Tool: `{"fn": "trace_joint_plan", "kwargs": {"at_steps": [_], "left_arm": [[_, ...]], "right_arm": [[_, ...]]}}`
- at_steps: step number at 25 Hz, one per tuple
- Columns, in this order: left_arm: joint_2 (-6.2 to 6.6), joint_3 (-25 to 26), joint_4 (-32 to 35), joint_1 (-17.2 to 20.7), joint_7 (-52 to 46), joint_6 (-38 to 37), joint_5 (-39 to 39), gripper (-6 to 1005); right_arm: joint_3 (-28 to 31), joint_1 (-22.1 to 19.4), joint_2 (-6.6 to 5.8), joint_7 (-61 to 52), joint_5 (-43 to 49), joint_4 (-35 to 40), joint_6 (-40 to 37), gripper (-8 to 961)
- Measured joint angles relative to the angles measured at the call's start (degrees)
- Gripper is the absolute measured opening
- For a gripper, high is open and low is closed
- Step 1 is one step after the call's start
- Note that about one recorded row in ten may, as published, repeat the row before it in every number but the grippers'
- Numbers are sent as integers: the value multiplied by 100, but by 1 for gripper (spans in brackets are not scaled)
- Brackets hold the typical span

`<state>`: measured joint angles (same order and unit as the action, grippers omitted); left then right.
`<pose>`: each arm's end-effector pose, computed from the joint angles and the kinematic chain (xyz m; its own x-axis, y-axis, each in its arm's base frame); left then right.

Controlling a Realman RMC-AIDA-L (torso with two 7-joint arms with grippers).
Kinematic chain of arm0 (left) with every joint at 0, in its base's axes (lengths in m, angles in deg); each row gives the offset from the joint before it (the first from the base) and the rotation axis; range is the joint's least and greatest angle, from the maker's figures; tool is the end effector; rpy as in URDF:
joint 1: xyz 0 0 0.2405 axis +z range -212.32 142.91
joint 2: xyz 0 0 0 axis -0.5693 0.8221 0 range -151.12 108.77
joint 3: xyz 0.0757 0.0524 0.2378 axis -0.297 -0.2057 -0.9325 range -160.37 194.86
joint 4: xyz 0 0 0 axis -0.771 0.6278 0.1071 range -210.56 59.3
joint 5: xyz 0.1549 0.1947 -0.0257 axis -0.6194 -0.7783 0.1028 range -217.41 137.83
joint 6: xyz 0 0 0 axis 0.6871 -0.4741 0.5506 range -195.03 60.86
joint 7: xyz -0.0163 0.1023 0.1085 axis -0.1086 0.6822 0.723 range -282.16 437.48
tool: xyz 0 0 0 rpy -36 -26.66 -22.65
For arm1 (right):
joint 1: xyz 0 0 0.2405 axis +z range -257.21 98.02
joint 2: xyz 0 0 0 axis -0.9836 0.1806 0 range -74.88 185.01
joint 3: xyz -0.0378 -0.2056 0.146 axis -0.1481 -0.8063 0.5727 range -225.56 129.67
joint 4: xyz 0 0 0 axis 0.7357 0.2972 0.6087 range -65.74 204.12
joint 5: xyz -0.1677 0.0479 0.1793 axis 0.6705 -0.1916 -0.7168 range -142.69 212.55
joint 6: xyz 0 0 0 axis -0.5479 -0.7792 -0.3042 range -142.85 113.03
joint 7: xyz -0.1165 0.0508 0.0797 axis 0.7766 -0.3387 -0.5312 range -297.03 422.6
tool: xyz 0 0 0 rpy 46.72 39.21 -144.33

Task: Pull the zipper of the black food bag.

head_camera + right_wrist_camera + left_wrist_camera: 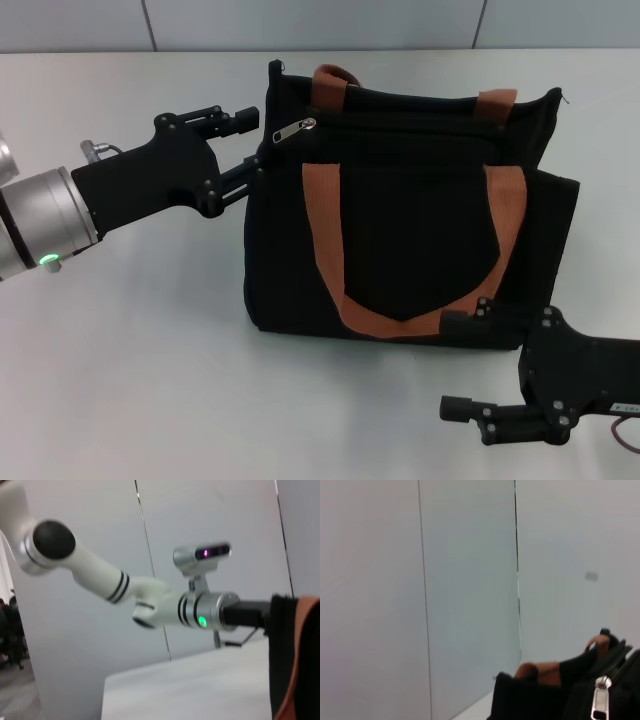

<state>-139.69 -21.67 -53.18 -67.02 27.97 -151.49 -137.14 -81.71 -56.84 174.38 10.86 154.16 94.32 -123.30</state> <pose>-0.2755 0.3727 -0.0262 0.7710 -0.0091 0.6367 0.3106 -0.8675 -0.3885 0.3089 0.2556 -0.0320 0.7422 -0.1590 -0.6510 -0.2162 -0.9763 -0.0081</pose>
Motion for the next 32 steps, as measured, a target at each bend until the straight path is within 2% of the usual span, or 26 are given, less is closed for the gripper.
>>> {"fn": "trace_joint_plan", "kwargs": {"at_steps": [5,8,13,18,21,26,32], "left_arm": [[4,-1,17,85,94,-308,143,418],[-4,-2,-2,103,137,-560,183,354],[-23,-33,-16,98,140,-791,276,249],[-31,-20,-201,58,403,-970,288,124],[-32,-12,-300,70,588,-998,379,33],[-27,-36,-312,77,594,-1001,418,33],[-25,-52,-317,57,555,-976,420,33]], "right_arm": [[3,92,-43,-203,-425,-160,-455,722],[10,225,-50,-686,-658,-186,-645,718],[12,546,-56,-2133,-1277,-166,-715,711],[14,985,-211,-3748,-1641,-109,-604,704],[4,1145,-237,-4274,-1647,79,-440,700],[-44,1367,-243,-5005,-1626,475,-147,693],[-219,1703,-369,-5865,-1594,1102,-46,685]]}}
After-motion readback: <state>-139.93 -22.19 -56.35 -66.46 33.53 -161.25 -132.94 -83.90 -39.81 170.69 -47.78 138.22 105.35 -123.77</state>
